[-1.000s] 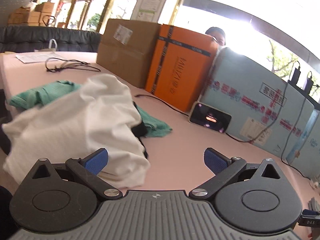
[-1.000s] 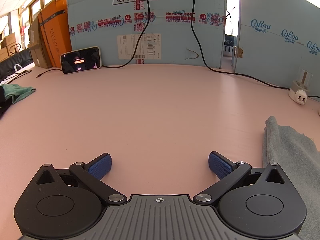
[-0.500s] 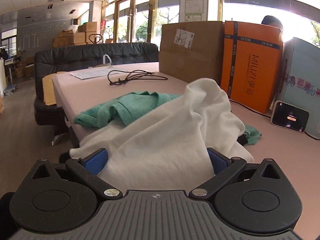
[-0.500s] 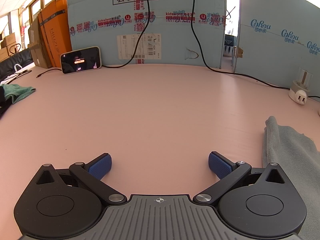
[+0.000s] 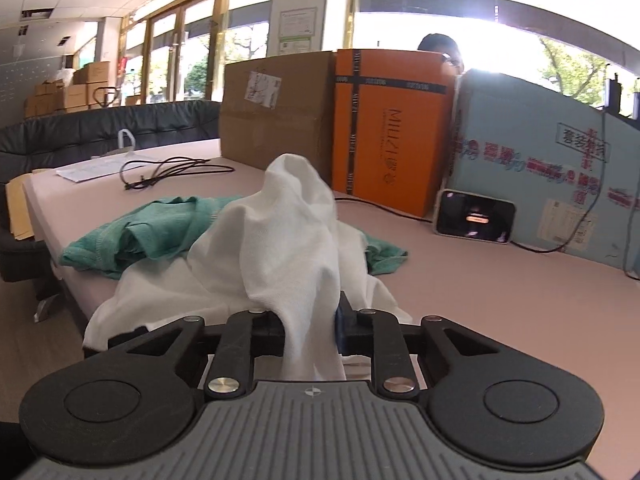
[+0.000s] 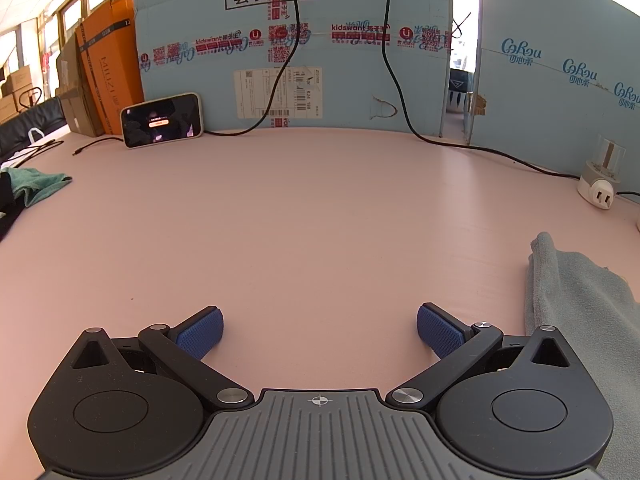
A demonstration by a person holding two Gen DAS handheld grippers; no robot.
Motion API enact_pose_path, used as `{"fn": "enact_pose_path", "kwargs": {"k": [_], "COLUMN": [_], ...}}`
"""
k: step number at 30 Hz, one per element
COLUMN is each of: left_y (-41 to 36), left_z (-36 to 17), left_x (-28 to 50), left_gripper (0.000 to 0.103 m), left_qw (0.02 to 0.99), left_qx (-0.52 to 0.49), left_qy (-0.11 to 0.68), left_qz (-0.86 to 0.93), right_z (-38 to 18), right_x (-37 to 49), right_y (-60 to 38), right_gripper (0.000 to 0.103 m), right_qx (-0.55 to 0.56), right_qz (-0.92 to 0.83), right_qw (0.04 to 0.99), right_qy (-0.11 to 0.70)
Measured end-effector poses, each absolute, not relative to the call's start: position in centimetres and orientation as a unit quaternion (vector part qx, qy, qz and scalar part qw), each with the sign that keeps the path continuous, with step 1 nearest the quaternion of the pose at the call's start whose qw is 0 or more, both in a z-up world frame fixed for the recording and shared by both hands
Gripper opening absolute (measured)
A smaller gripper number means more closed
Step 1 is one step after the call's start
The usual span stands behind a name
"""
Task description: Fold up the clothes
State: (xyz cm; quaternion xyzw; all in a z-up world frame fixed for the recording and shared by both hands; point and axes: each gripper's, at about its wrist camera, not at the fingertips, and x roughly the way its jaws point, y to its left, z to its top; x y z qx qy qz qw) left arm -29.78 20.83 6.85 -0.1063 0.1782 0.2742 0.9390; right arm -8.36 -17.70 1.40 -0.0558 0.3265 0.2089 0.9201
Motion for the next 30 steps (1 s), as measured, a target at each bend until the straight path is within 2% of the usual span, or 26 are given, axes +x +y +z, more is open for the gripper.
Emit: {"fn": "enact_pose_path", "kwargs": {"k": [10,13,16,21,26,28,30], "left_y": [10.7,8.7,8.6,10.0,11.4,11.9,12.5], "left_z": [4.6,3.5,3.8,5.6,7.3,8.0,8.7], "left_x": [-22.6,-21.5,-22.1,-24.2,-26.2,-27.1,-27.9], "left_gripper": [0.018,0.023,0.034,0.066,0.083,0.085,0.101], "left_qw": [0.965,0.963,0.965,0.972,0.976,0.977,0.978], "left_qx": [-0.088,-0.089,-0.09,-0.091,-0.093,-0.093,-0.093], "left_qy": [0.242,0.255,0.246,0.214,0.182,0.169,0.156], "left_qz": [0.041,0.004,0.001,0.038,0.075,0.09,0.105], "right_z": [1.4,1.4,1.4,1.4,1.4,1.4,1.3], "right_x": [-8.4,-8.4,-8.3,-8.2,-8.3,-8.3,-8.3], "right_y": [-17.6,-17.6,-17.6,-17.7,-17.7,-17.7,-17.7], "right_gripper": [0.103,0.103,0.103,0.103,0.103,0.103,0.103], "right_qx": [-0.055,-0.055,-0.054,-0.054,-0.053,-0.053,-0.053], "right_qz": [0.209,0.209,0.209,0.21,0.21,0.21,0.21], "right_qw": [0.92,0.92,0.92,0.92,0.92,0.92,0.92], "right_qy": [0.326,0.327,0.327,0.327,0.327,0.327,0.327]}}
